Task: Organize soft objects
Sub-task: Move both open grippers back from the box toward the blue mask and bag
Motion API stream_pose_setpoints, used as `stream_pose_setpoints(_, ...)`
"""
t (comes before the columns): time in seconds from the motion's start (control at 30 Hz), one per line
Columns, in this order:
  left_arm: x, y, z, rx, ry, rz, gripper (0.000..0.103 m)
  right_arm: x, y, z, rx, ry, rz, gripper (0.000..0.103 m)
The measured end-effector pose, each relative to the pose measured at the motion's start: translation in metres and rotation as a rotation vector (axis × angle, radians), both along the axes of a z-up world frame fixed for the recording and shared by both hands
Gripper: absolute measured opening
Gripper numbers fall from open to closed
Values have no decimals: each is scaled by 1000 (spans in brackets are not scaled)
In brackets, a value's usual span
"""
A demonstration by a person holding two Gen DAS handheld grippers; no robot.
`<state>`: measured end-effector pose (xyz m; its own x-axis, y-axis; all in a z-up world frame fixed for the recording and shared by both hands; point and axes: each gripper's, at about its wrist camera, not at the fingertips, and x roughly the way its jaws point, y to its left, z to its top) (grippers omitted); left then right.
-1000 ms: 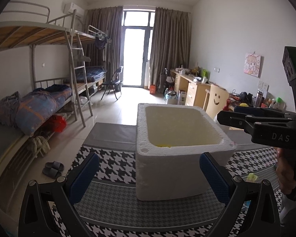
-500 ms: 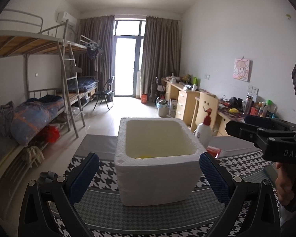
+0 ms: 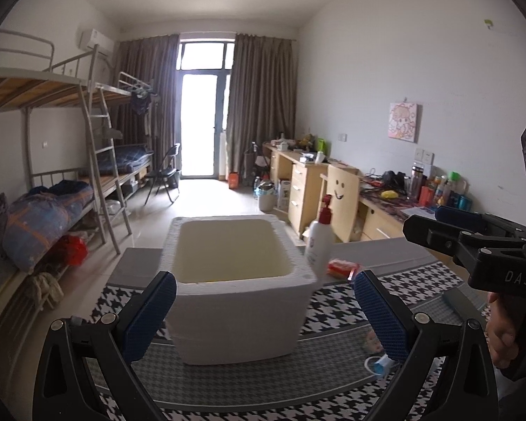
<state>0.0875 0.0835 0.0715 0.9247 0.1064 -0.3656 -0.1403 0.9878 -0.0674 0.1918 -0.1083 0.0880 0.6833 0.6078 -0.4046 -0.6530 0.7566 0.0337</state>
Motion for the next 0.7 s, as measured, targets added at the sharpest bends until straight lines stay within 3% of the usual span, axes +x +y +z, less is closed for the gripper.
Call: stream_pose_setpoints(0.7, -3, -41, -6, 1, -25, -137, 102, -23, -71, -7, 36, -34, -136, 91)
